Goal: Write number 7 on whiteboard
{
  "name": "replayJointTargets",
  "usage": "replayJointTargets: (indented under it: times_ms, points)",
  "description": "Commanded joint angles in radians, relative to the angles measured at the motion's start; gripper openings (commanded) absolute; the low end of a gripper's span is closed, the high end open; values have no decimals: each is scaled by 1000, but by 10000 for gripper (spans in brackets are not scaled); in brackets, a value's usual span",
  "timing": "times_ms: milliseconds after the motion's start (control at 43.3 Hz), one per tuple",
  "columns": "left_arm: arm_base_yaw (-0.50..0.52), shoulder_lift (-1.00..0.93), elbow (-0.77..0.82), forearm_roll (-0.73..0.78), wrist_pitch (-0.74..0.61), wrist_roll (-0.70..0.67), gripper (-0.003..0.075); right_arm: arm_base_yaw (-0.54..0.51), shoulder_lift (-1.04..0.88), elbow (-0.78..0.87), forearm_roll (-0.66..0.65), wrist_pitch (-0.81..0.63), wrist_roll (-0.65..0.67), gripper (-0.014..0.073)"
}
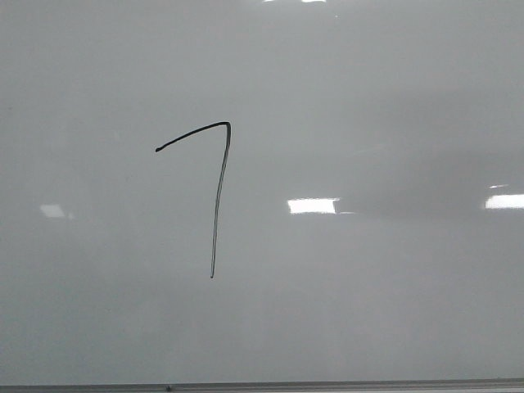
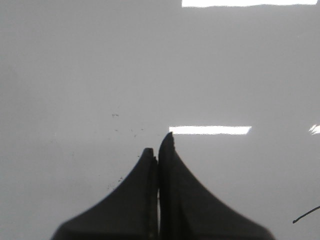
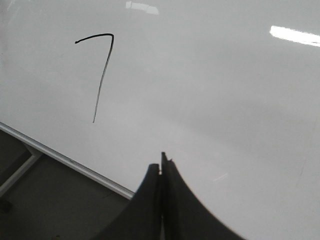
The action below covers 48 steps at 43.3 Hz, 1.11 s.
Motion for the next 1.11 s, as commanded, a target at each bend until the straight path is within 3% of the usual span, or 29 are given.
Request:
replayJointTargets:
  times_ms: [0,277,832,1086]
  points:
    - [1,4,-25,-5,-74,-1,-20,-5,1,-23,30,-53,-4,-69]
    - [1,-32,22,20,-106,-1,-20,-5,1,-23,30,-53,-4,-69]
    - [1,-494,497,93,-108,-1,-20,-5,1,-23,30,-53,-4,-69]
    - [1,-493,572,93,-149,-1,-20,-5,1,-23,30,-48,-4,-69]
